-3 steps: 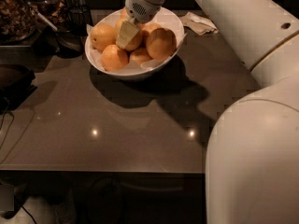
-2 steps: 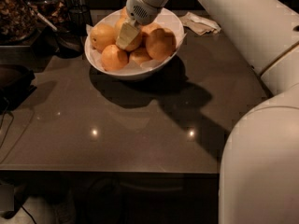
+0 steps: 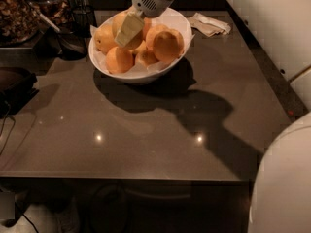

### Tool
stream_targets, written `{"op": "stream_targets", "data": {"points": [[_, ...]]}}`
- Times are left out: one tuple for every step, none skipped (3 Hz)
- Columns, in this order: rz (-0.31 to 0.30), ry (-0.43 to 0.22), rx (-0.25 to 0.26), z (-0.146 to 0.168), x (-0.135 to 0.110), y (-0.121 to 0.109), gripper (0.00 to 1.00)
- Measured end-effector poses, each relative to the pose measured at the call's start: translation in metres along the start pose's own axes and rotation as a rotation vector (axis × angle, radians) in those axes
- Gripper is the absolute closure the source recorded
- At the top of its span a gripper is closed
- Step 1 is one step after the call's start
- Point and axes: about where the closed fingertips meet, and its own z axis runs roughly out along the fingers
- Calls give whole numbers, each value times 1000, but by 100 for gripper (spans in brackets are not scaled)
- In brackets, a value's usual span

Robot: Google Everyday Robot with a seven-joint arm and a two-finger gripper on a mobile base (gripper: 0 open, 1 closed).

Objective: Pick orange from white bowl

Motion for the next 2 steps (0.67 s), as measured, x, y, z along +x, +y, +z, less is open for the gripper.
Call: {"op": "stream_targets", "data": {"points": [[-20, -104, -39, -22, -13, 17, 100], [-17, -112, -33, -29, -16, 25, 100]]}}
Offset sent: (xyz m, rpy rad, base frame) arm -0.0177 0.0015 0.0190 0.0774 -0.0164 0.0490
